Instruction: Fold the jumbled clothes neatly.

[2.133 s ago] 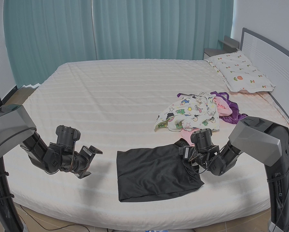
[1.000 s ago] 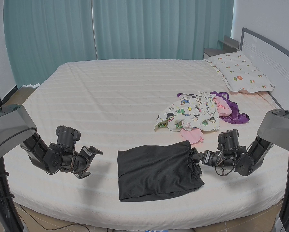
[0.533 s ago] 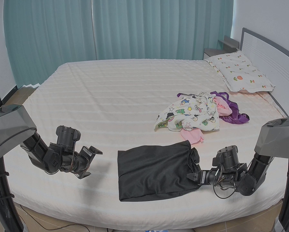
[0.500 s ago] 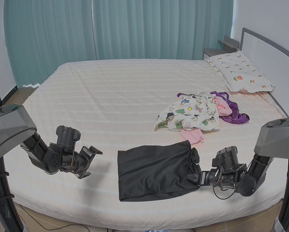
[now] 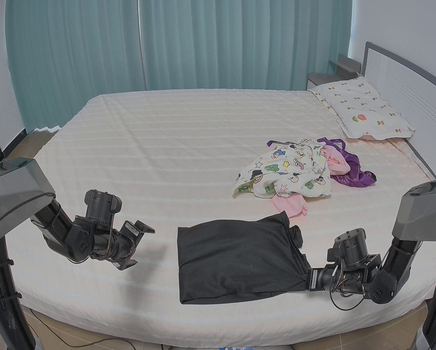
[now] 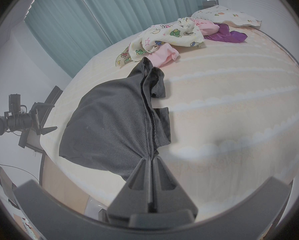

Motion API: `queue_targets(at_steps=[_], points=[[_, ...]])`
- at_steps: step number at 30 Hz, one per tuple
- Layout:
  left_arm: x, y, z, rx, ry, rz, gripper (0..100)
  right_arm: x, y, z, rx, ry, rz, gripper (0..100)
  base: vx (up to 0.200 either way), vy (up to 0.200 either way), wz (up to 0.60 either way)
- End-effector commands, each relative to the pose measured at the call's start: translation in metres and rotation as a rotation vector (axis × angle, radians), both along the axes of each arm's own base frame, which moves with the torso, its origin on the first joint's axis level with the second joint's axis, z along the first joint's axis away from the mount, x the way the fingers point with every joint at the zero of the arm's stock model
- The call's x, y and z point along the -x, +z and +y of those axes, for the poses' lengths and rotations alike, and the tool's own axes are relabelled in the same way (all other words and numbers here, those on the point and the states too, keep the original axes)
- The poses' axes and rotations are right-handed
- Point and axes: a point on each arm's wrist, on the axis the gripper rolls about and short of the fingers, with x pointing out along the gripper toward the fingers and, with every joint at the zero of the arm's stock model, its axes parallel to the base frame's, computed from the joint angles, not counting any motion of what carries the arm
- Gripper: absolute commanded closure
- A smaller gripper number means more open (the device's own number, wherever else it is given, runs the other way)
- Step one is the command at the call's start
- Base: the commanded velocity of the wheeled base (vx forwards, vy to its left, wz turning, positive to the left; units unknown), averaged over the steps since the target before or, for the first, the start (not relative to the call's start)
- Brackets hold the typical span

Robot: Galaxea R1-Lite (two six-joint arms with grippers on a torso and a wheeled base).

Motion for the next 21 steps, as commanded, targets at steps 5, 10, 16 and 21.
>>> queue_targets(at_steps=[5,10,16,21], points=[[0.0,0.0,0.0,0.0,0.0,0.002,0,0.009,0.002,-0.003,-0.002,-0.002,0.017,100,0.0,0.0,0.0],[0.0,0.0,0.0,0.001,0.0,-0.001,0,0.009,0.002,-0.005,-0.001,-0.005,0.018,100,0.0,0.0,0.0],[0.001,-0.001,0.0,0.001,-0.001,0.003,0,0.007,0.007,-0.005,-0.01,-0.015,-0.003,0,0.0,0.0,0.0],[0.001,-0.001,0.0,0.001,-0.003,0.003,0,-0.011,0.031,-0.005,-0.064,-0.037,-0.113,0,0.0,0.0,0.0]])
